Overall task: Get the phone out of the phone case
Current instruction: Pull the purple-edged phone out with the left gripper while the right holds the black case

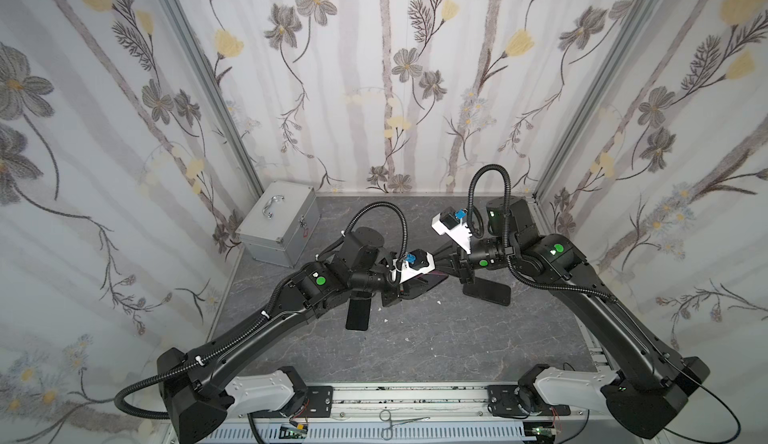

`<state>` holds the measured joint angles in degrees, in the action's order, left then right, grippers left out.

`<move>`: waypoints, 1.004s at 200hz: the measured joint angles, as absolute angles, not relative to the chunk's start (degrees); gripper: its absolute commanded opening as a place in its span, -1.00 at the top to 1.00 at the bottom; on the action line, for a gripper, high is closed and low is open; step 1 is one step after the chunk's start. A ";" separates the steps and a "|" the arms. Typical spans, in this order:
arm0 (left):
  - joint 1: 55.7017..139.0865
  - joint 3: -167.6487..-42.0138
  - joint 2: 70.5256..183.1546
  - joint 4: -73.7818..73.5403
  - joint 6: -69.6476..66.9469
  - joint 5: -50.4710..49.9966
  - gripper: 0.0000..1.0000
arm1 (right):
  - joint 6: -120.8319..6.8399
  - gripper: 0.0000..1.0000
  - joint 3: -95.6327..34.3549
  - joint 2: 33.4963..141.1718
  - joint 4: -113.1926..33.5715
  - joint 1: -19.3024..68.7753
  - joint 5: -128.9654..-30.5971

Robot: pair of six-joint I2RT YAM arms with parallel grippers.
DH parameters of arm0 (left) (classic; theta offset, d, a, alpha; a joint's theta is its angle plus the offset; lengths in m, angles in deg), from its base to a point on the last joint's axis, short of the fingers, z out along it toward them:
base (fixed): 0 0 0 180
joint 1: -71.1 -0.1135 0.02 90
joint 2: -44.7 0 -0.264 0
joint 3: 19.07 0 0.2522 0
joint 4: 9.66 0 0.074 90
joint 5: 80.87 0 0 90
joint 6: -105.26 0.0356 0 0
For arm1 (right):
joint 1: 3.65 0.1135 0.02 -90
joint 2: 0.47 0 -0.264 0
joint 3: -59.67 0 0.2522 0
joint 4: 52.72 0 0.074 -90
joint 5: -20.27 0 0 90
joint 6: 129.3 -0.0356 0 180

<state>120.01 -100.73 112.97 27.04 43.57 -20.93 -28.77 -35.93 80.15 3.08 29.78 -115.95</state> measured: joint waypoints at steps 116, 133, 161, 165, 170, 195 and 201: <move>118.20 -94.63 111.26 14.95 35.44 -20.54 1.00 | -52.49 1.00 -21.37 74.73 -10.86 18.57 -96.49; 116.25 -92.69 111.55 13.20 30.83 -18.48 1.00 | -55.35 1.00 -17.11 72.50 -14.38 17.22 -91.66; 113.43 -89.17 112.84 10.34 22.17 -16.58 1.00 | -58.41 1.00 -9.68 68.26 -21.05 15.53 -86.68; 113.02 -88.75 112.99 10.32 21.15 -16.56 1.00 | -58.59 1.00 -8.76 67.74 -21.94 15.38 -86.29; 112.27 -88.01 113.27 10.19 19.35 -16.32 1.00 | -58.69 1.00 -7.56 66.93 -23.08 15.18 -85.56; 109.45 -85.36 114.78 9.81 12.23 -14.88 1.00 | -59.87 1.00 -3.03 63.83 -28.35 14.42 -83.58; 109.06 -84.80 115.18 9.81 10.55 -14.57 1.00 | -60.20 1.00 -2.47 63.48 -29.35 14.33 -83.09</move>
<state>109.06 -84.80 115.18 9.81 10.55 -14.57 -60.20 -2.47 63.48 -29.35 14.33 -83.09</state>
